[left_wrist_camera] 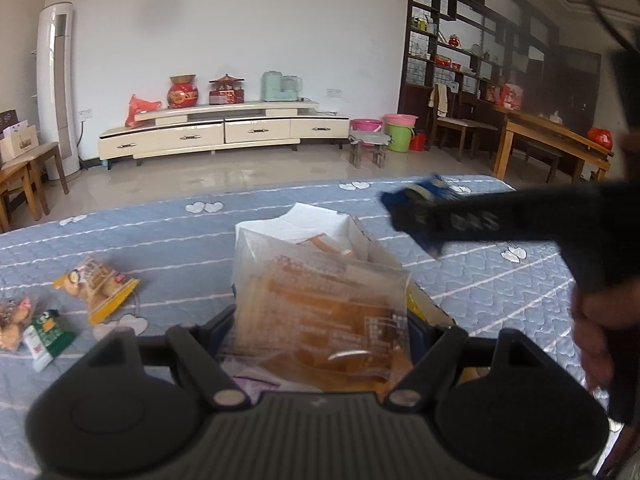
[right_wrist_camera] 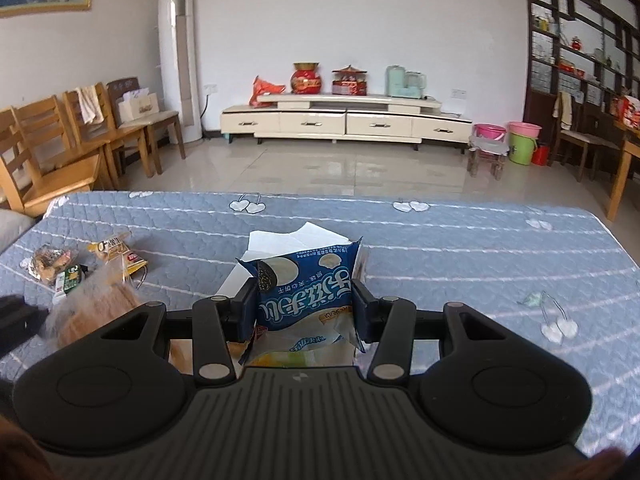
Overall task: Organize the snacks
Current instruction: 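Carry the bread bag with the left gripper while the right carries the blue pack to the box, then open the right gripper to drop the blue pack into the box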
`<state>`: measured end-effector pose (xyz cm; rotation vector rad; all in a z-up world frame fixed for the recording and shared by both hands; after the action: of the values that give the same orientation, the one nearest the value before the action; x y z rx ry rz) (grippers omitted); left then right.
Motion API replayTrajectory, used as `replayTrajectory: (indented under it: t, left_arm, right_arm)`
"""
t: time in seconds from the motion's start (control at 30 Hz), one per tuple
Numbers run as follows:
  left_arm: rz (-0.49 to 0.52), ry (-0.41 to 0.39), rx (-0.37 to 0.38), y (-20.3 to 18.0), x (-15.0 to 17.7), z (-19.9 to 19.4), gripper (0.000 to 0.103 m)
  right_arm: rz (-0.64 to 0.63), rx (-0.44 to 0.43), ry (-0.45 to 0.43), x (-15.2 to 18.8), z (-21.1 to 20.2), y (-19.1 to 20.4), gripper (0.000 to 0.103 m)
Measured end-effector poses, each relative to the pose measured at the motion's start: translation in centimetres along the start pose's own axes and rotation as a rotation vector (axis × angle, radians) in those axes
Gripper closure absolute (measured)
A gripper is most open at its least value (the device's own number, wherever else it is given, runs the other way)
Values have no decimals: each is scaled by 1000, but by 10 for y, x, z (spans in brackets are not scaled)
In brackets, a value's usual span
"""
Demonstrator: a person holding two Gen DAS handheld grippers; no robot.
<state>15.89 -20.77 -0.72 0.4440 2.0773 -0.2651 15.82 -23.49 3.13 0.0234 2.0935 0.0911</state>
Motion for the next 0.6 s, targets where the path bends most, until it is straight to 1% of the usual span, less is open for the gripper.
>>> replayTrajectory:
  t: [0.33, 0.6]
  left_arm:
    - [4, -5, 36, -13, -2, 17, 23]
    - [-29, -12, 37, -12, -9, 30, 23]
  right_arm:
    - [-33, -41, 83, -21, 61, -6, 44]
    - [-55, -31, 95, -35, 80, -16, 44]
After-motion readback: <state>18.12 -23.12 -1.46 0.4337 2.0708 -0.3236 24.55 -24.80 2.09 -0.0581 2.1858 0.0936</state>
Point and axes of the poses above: each gripper's, at about its wrist camera, not at the fingertips, and z roughly the way its jaws point, y to its left, x to its underside, the point moved 3 cm from there along z, roughly the way its jaws point, and after that the axes turned 4 degrees about -x, right-handed, at the moved point
